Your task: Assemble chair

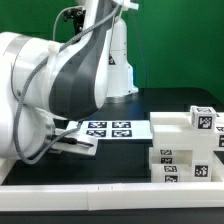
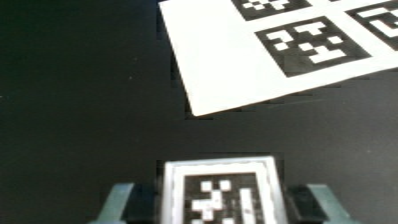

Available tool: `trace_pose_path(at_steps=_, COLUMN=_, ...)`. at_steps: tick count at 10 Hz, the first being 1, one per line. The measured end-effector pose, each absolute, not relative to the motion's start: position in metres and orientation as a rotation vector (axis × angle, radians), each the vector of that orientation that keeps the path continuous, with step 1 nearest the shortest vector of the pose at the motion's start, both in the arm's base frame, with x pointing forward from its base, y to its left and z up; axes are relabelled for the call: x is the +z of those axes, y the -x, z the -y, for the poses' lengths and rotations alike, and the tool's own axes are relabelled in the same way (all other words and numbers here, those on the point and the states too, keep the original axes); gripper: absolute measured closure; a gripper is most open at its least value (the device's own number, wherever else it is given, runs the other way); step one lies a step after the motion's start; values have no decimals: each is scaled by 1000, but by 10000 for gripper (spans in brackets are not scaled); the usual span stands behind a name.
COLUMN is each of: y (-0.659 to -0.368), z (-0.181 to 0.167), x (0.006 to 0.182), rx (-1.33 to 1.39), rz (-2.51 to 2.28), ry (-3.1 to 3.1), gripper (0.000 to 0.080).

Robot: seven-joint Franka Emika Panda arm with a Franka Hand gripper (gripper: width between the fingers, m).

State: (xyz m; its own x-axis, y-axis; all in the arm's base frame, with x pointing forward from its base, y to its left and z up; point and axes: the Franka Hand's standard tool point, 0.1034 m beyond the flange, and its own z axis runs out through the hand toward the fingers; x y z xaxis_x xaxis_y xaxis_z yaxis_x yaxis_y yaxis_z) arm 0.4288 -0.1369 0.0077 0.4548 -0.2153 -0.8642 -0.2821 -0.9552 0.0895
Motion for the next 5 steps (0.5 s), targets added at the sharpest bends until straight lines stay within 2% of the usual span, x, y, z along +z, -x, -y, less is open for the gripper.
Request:
trace_pose_path(at_steps=1, y=-431, z=135, x=11, rx=1539, rz=-444, ry=2634, gripper=520)
trace_pose_path(at_steps=2, y=-445, z=128, x=25, rx=1488, rz=-414, ry=2692, gripper=520)
trace_pose_path(at_steps=5, y=-481, z=99, x=103, rx=1114, rz=-298, ry=2889, gripper=520)
